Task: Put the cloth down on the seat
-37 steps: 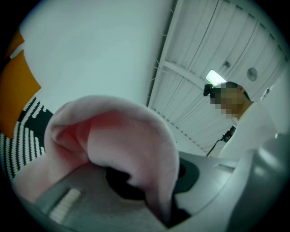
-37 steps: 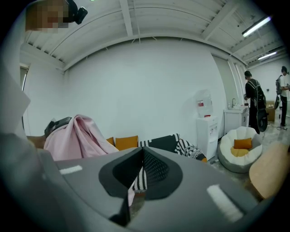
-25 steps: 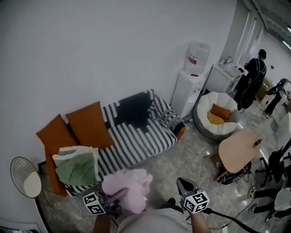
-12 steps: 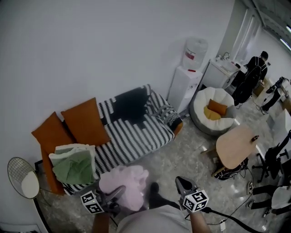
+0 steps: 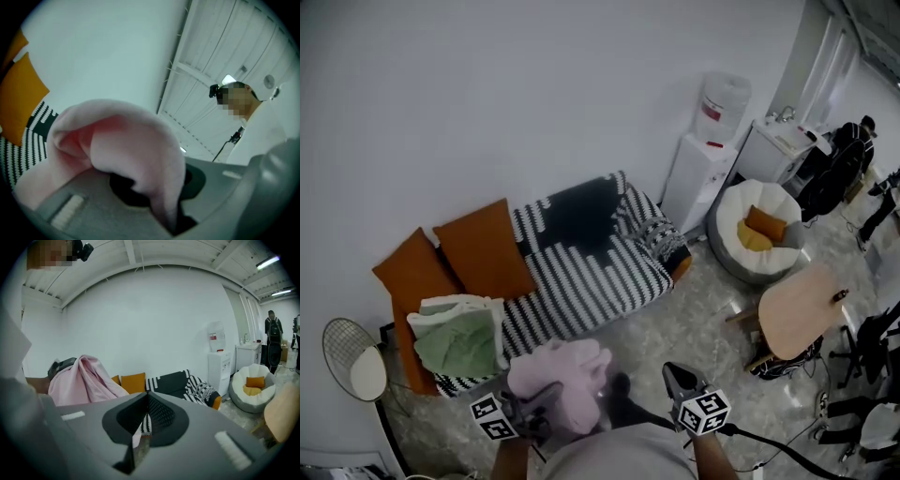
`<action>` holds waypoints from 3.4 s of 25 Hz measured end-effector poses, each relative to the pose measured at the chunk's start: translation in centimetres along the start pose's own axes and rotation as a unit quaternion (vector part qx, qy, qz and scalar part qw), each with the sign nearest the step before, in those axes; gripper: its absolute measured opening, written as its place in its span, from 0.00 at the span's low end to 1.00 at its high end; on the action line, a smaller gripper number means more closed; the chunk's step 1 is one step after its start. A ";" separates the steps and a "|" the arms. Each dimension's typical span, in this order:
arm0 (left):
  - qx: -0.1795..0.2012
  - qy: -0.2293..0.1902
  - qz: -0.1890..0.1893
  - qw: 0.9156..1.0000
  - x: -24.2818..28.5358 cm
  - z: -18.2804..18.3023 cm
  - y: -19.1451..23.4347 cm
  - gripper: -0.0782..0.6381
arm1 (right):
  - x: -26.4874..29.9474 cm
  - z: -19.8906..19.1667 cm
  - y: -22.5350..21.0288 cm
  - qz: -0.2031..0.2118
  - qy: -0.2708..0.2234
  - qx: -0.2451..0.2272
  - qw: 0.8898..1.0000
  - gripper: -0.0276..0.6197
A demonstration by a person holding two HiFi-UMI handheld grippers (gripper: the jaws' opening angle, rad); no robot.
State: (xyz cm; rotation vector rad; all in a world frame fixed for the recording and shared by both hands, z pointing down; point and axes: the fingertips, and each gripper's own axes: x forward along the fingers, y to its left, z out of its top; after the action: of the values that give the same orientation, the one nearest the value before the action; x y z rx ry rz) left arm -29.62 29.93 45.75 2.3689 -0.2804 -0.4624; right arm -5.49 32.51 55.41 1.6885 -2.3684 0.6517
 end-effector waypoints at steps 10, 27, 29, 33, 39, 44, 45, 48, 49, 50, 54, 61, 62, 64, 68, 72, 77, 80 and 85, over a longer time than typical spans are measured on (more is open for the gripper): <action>0.005 -0.009 0.037 0.999 4.8 1.8 4.4 0.22 | 5.8 3.7 -6.9 0.022 0.004 0.006 1.000 0.05; 0.005 -0.023 0.069 0.997 16.0 2.0 11.4 0.22 | 12.2 7.1 -17.5 0.067 0.036 -0.015 0.997 0.05; 0.004 -0.022 0.065 0.998 17.1 2.1 11.9 0.22 | 12.5 7.3 -18.4 0.065 0.039 -0.014 0.997 0.05; 0.006 -0.019 0.062 0.998 18.8 2.5 13.0 0.22 | 13.2 8.1 -19.7 0.064 0.039 -0.022 0.997 0.05; 0.008 -0.013 0.054 0.998 20.6 3.4 14.0 0.22 | 14.2 9.8 -21.1 0.065 0.037 -0.038 0.996 0.05; 0.011 0.000 0.053 0.999 21.1 4.7 15.6 0.22 | 15.6 10.3 -21.2 0.058 0.041 -0.034 0.997 0.05; 0.011 0.001 0.052 0.999 21.0 5.1 16.0 0.22 | 16.0 10.3 -21.1 0.056 0.041 -0.033 0.997 0.05; 0.009 0.007 0.048 0.999 21.0 6.7 17.7 0.22 | 17.6 10.8 -21.2 0.047 0.042 -0.030 0.998 0.05; 0.009 0.012 0.048 0.999 21.0 7.1 18.2 0.22 | 18.2 11.1 -21.3 0.042 0.041 -0.029 0.998 0.05; 0.009 0.019 0.047 0.999 21.1 7.5 18.8 0.22 | 18.8 11.4 -21.5 0.036 0.040 -0.027 0.998 0.05; 0.014 0.057 0.039 0.998 21.8 9.3 20.8 0.22 | 21.3 13.2 -22.1 0.018 0.030 -0.012 0.999 0.05; -0.003 0.075 0.021 0.997 22.9 13.5 26.2 0.22 | 27.4 14.9 -21.8 0.003 0.034 0.005 0.999 0.05; -0.005 0.078 0.018 0.997 23.1 14.1 26.9 0.22 | 28.2 15.2 -21.7 0.001 0.035 0.006 0.999 0.05; -0.010 0.085 0.013 0.996 23.5 15.0 28.3 0.22 | 29.7 15.7 -21.5 -0.003 0.037 0.006 0.999 0.05; -0.016 0.100 0.002 0.995 24.3 16.7 30.9 0.22 | 32.3 17.2 -21.4 -0.013 0.035 0.006 0.999 0.05; -0.023 0.119 -0.016 0.993 25.4 18.1 32.8 0.22 | 34.2 18.8 -21.6 -0.026 0.032 0.004 0.999 0.05; -0.031 0.142 -0.037 0.989 26.5 19.5 35.3 0.22 | 36.2 19.8 -21.9 -0.050 0.027 0.010 0.998 0.05; -0.038 0.153 -0.046 0.986 26.8 20.2 37.0 0.22 | 37.7 19.7 -21.6 -0.058 0.030 0.014 0.998 0.05; -0.051 0.168 -0.058 0.983 27.4 21.0 39.6 0.22 | 40.1 19.7 -21.1 -0.066 0.032 0.025 0.997 0.05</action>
State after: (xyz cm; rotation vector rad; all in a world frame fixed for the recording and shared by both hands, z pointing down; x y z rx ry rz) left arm -15.95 -20.51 51.09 2.3216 0.0363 -0.1209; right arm 2.47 -16.21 58.23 1.7989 -2.1928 0.7372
